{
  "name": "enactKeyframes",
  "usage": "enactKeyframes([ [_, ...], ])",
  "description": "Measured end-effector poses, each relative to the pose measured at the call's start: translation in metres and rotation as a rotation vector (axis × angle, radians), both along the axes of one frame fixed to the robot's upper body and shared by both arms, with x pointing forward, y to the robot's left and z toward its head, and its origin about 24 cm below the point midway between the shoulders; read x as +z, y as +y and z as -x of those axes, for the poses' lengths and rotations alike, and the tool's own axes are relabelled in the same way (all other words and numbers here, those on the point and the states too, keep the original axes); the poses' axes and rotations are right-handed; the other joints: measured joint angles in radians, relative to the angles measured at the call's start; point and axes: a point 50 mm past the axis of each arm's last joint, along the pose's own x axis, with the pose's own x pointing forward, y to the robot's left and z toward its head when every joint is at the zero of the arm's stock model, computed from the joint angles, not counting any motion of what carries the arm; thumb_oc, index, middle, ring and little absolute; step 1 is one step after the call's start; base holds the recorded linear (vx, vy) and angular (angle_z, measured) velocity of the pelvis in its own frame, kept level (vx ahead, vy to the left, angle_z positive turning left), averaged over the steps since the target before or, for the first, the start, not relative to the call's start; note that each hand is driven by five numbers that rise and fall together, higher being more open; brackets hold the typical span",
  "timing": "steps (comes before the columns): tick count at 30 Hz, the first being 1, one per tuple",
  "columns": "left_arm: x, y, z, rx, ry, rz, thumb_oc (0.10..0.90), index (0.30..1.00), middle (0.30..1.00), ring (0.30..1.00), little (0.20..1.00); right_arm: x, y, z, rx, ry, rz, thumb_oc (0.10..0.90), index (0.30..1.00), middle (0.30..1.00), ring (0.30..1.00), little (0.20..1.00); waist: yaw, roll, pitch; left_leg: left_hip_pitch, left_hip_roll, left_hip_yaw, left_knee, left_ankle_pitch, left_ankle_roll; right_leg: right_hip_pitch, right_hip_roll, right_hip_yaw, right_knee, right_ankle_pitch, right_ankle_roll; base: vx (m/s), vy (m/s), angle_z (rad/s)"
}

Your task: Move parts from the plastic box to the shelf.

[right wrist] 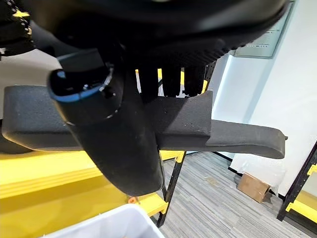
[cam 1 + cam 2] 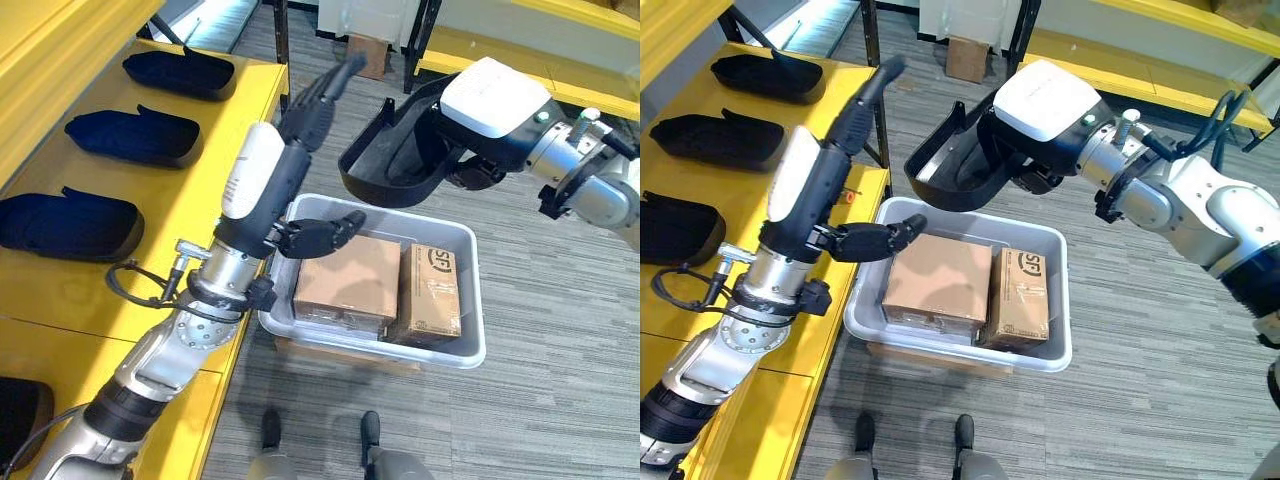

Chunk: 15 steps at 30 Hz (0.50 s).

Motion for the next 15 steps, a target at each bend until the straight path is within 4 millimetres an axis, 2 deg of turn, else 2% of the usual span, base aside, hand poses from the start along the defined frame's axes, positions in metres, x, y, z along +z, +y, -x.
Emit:
enactKeyframes([
  [6, -0.002, -0.009, -0.006, 0.002, -0.02, -0.016, 0.9, 1.0, 1.0, 1.0, 1.0, -0.003, 0.009, -0.001, 0.035, 0.005, -0.019, 0.4, 0.3, 0.3, 0.3, 0.3, -0.011, 0.0, -0.017, 0.003, 0.002, 0.01, 0.0, 0.0, 0.0, -0.001, 0.002, 0.008, 0.0, 0.0, 0.0, 0.0, 0.002, -0.02],
  [15, -0.021, -0.02, -0.016, 0.031, 0.015, -0.085, 0.9, 1.0, 1.0, 1.0, 1.0, -0.009, 0.028, -0.006, 0.093, 0.012, -0.065, 0.4, 0.3, 0.3, 0.3, 0.3, -0.021, 0.0, -0.048, 0.014, 0.005, 0.022, -0.001, -0.002, 0.002, 0.001, 0.003, 0.022, 0.0, 0.001, -0.001, 0.0, 0.001, -0.04],
])
